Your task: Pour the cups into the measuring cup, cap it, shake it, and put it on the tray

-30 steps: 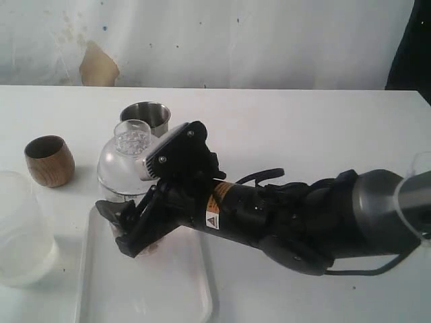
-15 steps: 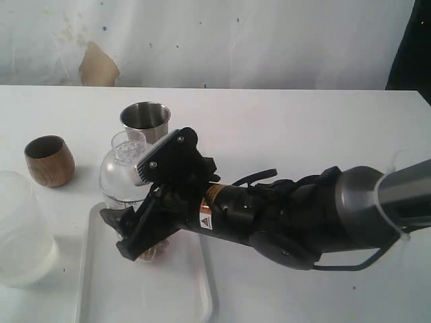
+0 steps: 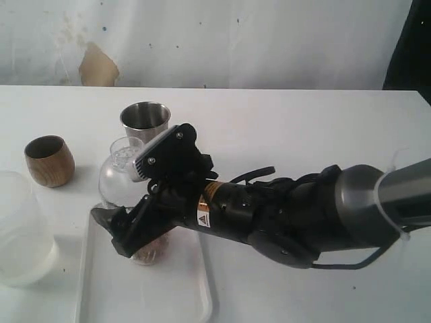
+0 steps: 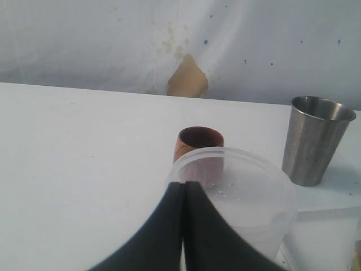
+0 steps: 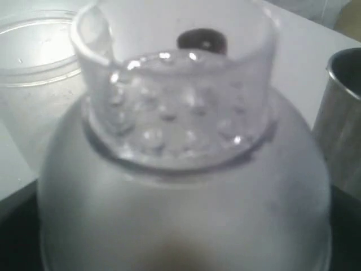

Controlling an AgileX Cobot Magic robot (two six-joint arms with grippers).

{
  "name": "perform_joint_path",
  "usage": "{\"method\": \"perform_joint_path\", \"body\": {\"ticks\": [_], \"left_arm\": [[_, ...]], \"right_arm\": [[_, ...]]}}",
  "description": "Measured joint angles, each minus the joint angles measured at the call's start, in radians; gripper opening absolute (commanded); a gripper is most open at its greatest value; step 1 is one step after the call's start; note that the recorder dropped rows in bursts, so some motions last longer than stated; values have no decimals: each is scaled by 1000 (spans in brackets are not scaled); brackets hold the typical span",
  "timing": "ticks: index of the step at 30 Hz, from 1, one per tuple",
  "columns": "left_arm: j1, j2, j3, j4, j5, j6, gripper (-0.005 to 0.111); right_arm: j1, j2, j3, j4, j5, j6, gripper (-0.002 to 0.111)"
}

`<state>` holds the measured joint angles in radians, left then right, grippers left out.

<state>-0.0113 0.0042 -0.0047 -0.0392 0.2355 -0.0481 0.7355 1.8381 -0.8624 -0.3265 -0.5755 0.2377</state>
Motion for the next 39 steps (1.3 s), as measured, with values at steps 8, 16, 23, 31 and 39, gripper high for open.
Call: {"method": "perform_joint_path", "body": {"ticks": [8, 16, 23, 31, 39], "left_arm": [[0, 0, 0, 0, 0, 0, 0], [0, 0, 0, 0, 0, 0, 0], [0, 0, 0, 0, 0, 0, 0], [0, 0, 0, 0, 0, 0, 0], [0, 0, 0, 0, 0, 0, 0]], "right_arm": [[35, -28, 0, -21, 70, 17, 101], [42, -89, 12, -27, 161, 70, 101], [42, -139, 57, -27, 245, 127, 101], [42, -223, 121, -27, 369, 219, 100], [42, -331, 137, -30, 676, 240, 53]]}}
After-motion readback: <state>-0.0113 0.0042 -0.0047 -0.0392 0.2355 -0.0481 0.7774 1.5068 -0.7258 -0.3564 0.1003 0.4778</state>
